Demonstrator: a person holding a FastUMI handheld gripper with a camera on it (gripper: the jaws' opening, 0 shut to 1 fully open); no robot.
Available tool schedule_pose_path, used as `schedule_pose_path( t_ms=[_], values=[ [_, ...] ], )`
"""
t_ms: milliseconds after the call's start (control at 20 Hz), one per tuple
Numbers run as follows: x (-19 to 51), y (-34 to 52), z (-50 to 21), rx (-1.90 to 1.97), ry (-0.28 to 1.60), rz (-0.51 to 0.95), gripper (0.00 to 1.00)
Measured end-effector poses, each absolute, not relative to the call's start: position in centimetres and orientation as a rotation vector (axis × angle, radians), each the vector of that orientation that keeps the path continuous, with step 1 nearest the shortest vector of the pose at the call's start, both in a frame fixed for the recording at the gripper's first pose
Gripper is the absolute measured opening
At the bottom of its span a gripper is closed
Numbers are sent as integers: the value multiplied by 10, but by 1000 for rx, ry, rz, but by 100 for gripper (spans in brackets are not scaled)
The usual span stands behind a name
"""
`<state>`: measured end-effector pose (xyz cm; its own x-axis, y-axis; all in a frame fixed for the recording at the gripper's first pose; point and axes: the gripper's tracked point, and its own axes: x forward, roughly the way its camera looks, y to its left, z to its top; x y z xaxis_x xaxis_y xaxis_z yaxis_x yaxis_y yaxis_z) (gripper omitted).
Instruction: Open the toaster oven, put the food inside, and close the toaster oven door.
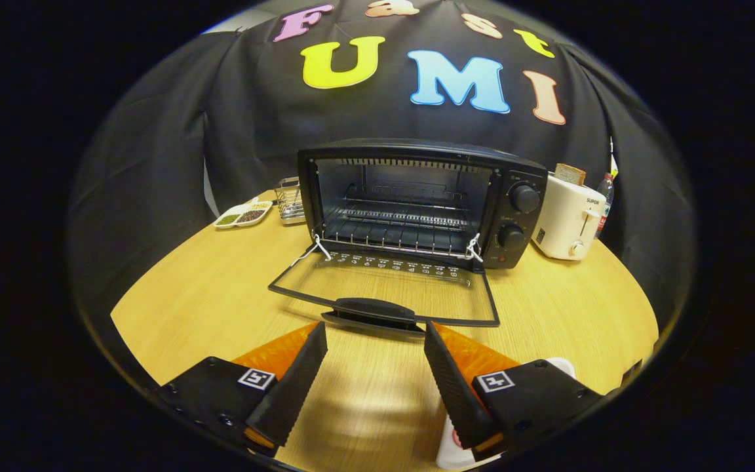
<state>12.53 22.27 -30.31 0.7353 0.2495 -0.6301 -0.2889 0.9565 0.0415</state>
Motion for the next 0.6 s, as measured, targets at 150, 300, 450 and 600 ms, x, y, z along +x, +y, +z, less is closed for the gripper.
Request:
schedule_pose_path(
  t_ms=[150,300,450,600],
  values=[
    [108,207,-277,-14,690,290,97],
    [97,190,-258,36,712,297,98],
    [91,163,-248,39,723,286,98],
    [93,137,-249,54,763,279,98]
  ],
)
